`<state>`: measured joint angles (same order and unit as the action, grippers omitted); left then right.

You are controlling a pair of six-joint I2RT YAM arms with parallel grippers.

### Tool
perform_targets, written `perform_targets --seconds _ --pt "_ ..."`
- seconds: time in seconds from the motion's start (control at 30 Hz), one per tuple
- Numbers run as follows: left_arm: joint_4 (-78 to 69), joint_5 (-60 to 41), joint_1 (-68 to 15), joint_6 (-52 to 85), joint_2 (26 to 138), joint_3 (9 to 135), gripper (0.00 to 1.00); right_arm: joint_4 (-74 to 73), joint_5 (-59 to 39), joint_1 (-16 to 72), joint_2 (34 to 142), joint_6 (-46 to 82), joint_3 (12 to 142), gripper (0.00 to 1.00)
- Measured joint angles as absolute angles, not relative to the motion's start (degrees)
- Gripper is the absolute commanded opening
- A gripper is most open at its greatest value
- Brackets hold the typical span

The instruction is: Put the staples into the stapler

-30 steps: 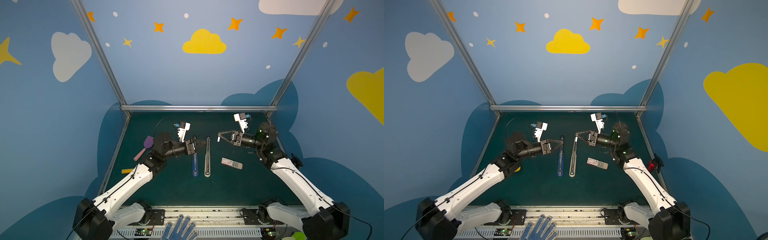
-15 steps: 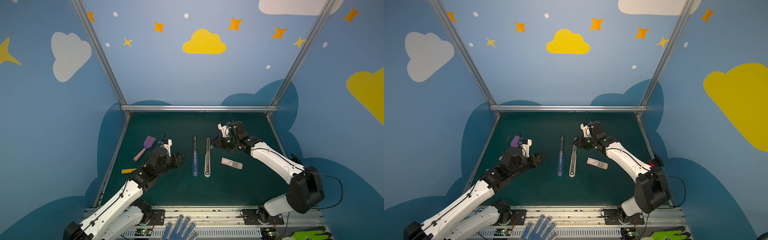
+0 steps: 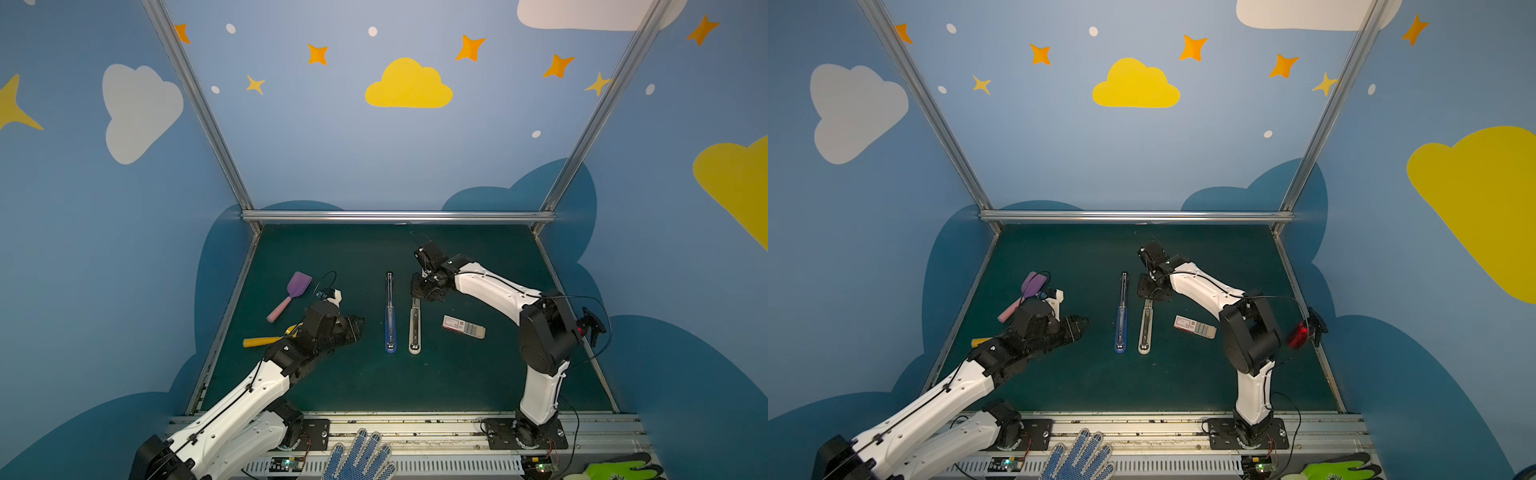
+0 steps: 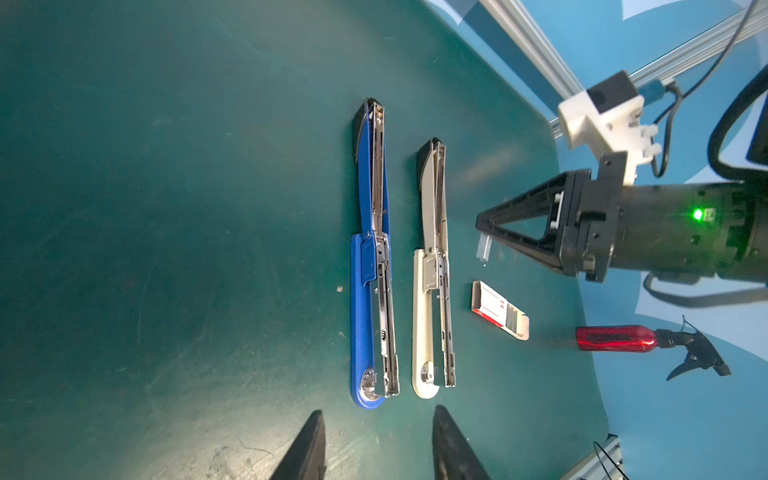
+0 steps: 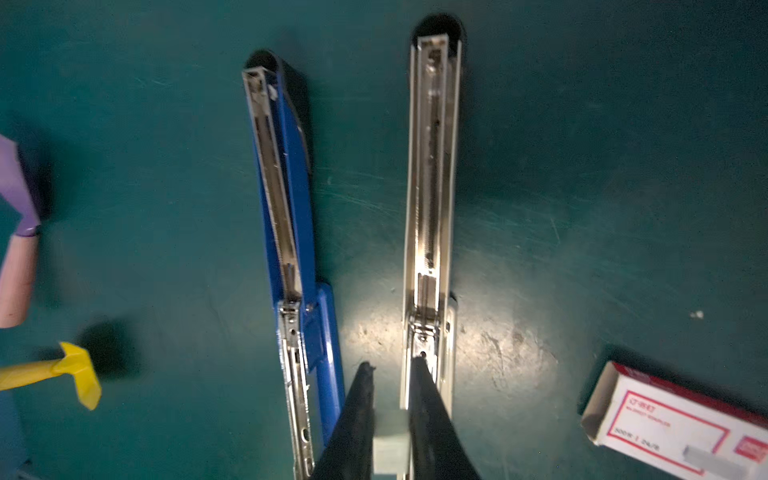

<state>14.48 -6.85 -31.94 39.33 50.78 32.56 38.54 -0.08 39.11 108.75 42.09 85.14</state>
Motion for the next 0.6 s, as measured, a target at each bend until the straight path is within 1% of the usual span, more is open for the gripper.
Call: perform_targets --seconds 0.3,0.47,0.6 --pt "14.2 -7.1 -32.1 40.3 50.9 31.5 0.43 38.9 3.8 41.2 109.6 45.7 85.0 0.17" --pt "13.0 -8.2 -32.7 40.8 52.2 31.5 0.46 39.0 5.8 41.7 112.0 46.5 84.9 0.17" --pt "12.0 -9.5 -33.8 40.8 53.7 31.5 0.46 39.1 7.4 41.8 112.4 46.8 85.0 0.17"
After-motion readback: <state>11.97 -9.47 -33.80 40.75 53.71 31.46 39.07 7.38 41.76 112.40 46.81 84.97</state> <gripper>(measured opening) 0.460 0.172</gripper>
